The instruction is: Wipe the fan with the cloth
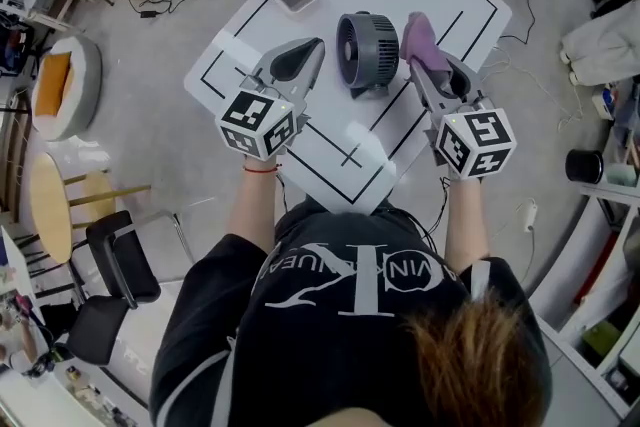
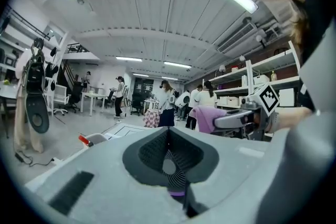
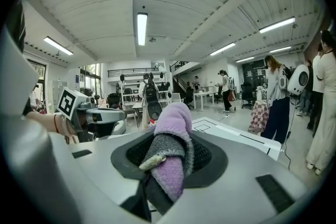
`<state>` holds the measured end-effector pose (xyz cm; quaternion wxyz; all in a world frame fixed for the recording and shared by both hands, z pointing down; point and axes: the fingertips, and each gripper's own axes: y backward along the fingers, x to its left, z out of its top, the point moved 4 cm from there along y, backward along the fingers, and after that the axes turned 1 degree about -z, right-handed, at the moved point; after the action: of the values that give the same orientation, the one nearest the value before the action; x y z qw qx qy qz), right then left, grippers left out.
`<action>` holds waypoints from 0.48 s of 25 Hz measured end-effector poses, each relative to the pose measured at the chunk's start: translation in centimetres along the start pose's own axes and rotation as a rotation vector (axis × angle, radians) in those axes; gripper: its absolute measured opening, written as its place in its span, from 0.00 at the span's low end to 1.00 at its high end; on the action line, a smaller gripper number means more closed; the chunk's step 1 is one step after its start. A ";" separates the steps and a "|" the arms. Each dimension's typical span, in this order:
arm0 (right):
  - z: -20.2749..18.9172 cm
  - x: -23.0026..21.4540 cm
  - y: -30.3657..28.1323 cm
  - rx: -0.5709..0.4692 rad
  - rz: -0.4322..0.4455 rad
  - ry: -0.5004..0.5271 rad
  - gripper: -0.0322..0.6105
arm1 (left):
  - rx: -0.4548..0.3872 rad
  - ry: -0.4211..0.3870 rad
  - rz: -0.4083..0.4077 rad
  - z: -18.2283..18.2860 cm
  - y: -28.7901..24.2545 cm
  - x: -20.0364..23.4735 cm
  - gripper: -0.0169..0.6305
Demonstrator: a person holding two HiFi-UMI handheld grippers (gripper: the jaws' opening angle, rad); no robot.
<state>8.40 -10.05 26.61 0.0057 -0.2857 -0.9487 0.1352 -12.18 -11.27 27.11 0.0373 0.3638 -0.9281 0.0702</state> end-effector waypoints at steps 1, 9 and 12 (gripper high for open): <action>0.1 0.0 0.1 -0.006 -0.002 -0.002 0.26 | -0.008 -0.013 0.015 0.3 0.2 0.1 0.04; 1.1 -0.4 0.7 -0.055 -0.024 0.000 0.26 | -0.069 -0.041 0.167 2.1 2.3 1.8 0.04; 1.5 -0.6 0.8 -0.068 -0.034 0.012 0.26 | -0.088 -0.041 0.203 2.5 2.9 2.4 0.04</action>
<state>9.17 -10.10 24.95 0.0040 -0.2702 -0.9575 0.1011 -15.96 -11.15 24.59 0.0271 0.2674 -0.9629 0.0253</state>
